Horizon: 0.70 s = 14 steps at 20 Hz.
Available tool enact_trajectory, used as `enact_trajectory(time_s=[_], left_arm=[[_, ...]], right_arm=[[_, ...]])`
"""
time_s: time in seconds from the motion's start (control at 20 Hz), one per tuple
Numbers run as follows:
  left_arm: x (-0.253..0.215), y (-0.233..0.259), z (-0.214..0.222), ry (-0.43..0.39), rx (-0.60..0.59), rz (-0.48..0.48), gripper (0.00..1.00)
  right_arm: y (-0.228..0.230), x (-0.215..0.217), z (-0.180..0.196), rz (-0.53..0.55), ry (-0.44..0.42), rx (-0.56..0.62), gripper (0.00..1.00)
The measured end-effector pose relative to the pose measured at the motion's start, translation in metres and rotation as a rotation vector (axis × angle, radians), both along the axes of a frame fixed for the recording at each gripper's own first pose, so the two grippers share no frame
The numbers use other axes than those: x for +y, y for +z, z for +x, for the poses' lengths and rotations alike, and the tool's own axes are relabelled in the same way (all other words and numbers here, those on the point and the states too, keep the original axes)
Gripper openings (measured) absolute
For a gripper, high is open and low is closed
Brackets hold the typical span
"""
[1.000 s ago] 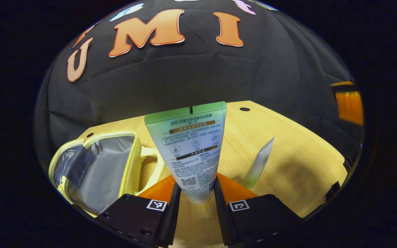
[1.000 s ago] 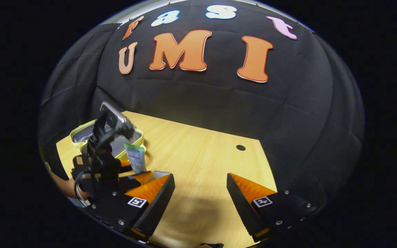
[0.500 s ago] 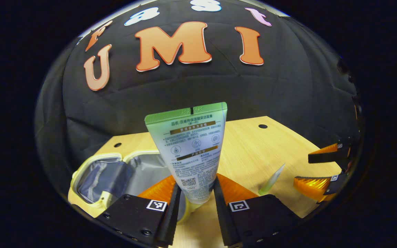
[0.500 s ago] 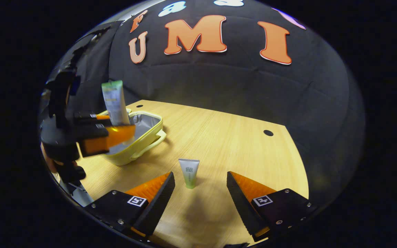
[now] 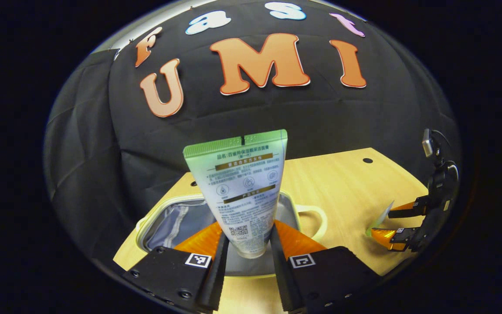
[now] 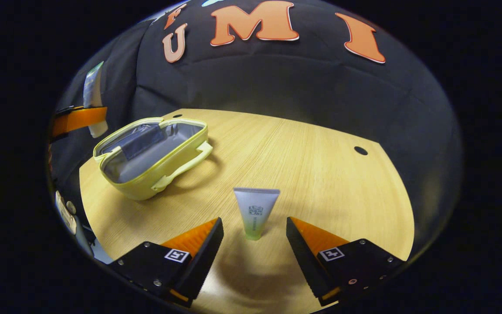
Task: First open the suitcase, pack the skin care products into it, and then close the suitcase.
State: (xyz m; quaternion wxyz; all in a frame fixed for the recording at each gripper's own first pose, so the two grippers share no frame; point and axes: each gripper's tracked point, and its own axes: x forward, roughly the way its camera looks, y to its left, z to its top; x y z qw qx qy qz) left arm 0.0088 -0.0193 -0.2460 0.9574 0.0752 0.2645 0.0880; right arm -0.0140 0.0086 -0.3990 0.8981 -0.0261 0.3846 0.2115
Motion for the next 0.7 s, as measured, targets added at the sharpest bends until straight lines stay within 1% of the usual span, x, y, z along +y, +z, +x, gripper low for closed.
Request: enact_trajectory(time_s=[0.05, 0.1, 0.15, 0.25, 0.3, 0.35, 0.45, 0.5, 0.55, 0.7], left_arm=[[0.006, 0.003, -0.004, 0.013, 0.002, 0.006, 0.51], [0.013, 0.005, -0.008, 0.025, 0.005, 0.012, 0.51], [0.019, 0.007, -0.012, 0.036, 0.006, 0.018, 0.51], [0.028, 0.011, -0.019, 0.056, 0.012, 0.033, 0.51], [0.031, 0.011, -0.022, 0.064, 0.013, 0.036, 0.51], [0.033, 0.010, -0.024, 0.066, 0.019, 0.041, 0.51], [0.039, 0.011, -0.027, 0.071, 0.026, 0.053, 0.51], [0.042, 0.011, -0.028, 0.076, 0.029, 0.057, 0.51], [0.046, 0.011, -0.028, 0.082, 0.034, 0.056, 0.51], [0.053, 0.013, -0.024, 0.087, 0.025, 0.042, 0.51]], right_arm=[[-0.004, 0.003, 0.001, -0.003, 0.003, 0.008, 0.92], [-0.006, 0.006, 0.002, -0.003, 0.004, 0.012, 0.87], [-0.009, 0.006, 0.004, -0.009, 0.003, 0.014, 0.79], [-0.018, 0.011, 0.004, -0.004, 0.020, 0.031, 0.69], [-0.021, 0.014, 0.001, 0.007, 0.040, 0.050, 0.59], [-0.023, 0.014, 0.003, 0.005, 0.046, 0.051, 0.56], [-0.016, 0.012, 0.011, 0.026, 0.037, 0.027, 0.44], [-0.012, 0.014, 0.011, 0.045, 0.035, 0.026, 0.32], [-0.010, 0.014, 0.009, 0.057, 0.031, 0.033, 0.37], [0.003, 0.015, 0.007, 0.068, 0.032, 0.031, 0.36]])
